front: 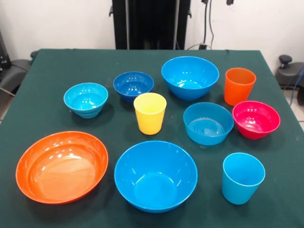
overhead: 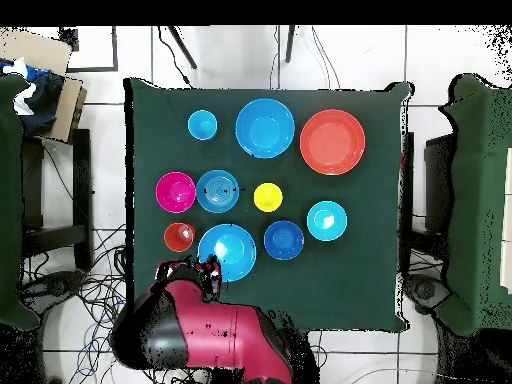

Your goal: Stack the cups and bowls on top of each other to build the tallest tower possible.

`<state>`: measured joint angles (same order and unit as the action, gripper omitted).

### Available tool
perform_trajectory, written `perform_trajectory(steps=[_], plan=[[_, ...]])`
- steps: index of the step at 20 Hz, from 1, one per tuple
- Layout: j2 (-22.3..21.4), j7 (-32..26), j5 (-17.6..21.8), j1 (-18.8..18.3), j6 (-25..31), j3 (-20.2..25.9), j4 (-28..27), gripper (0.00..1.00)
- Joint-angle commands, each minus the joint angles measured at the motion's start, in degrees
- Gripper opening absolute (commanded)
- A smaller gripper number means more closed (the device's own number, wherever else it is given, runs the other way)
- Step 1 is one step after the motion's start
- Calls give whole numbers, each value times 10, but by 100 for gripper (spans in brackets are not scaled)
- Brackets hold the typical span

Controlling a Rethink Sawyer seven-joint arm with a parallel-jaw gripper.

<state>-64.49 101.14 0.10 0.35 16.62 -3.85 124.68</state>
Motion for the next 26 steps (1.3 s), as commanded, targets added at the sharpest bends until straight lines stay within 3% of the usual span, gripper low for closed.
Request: perform_trajectory(steps=[1,8,26], plan=[[88,75,22,0,3,-6,-61,100],[128,69,25,9,16,-27,-138,100],[234,104,-4,52,-39,-73,-219,100]])
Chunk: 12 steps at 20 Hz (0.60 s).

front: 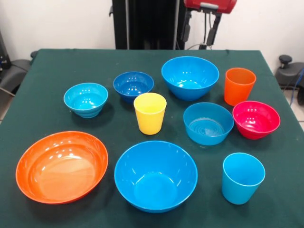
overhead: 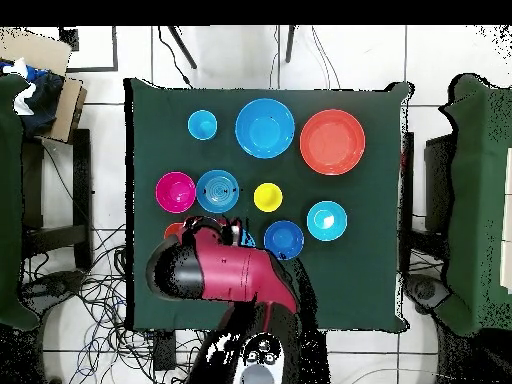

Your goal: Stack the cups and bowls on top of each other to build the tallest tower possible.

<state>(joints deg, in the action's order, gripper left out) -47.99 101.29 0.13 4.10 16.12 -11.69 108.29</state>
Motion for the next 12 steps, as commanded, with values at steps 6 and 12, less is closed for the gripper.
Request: perform_trajectory(steps=[6,12], plan=[[81,112,-11,27,-52,-13,-56,100],[100,117,-18,30,-77,-26,-61,100]])
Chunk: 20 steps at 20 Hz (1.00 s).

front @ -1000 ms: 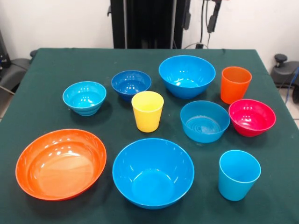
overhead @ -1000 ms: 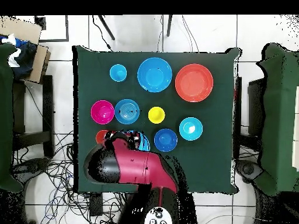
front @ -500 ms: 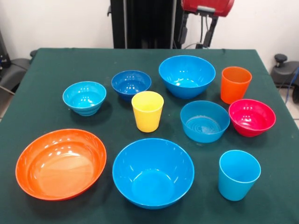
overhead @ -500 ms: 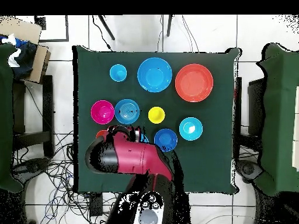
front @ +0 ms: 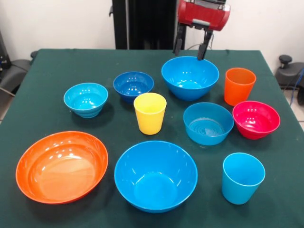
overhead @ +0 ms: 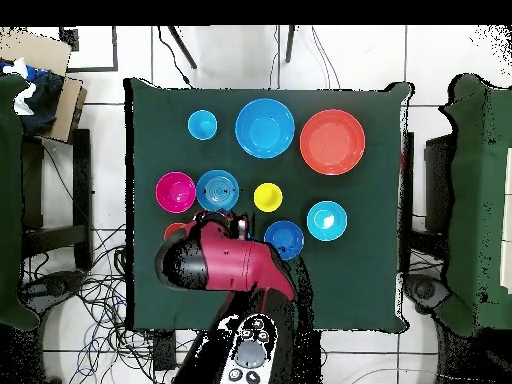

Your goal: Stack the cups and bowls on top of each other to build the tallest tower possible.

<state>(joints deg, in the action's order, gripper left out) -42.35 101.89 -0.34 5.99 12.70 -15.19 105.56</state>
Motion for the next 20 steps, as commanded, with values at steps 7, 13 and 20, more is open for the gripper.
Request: perform_trajectory(steps=[7,13,20], plan=[[70,116,-13,7,-65,4,-49,100],[83,128,-14,15,-79,-10,-56,100],[96,134,-18,18,-88,-16,-64,100]])
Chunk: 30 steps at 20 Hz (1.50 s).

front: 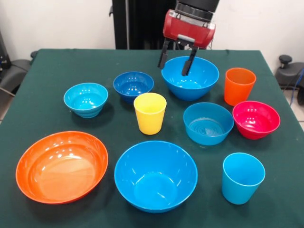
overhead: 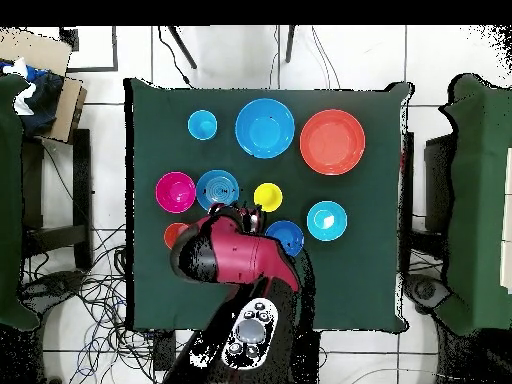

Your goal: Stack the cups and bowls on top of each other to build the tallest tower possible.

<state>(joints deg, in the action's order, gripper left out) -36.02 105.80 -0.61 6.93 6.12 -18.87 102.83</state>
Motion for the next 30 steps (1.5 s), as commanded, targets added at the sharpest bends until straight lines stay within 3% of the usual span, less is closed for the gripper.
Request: perform_trajectory(steps=[1,16,30], plan=[[34,97,-17,10,-22,19,-38,100],[72,115,-50,36,-5,-13,-88,100],[119,126,-59,27,-62,-8,-107,100]])
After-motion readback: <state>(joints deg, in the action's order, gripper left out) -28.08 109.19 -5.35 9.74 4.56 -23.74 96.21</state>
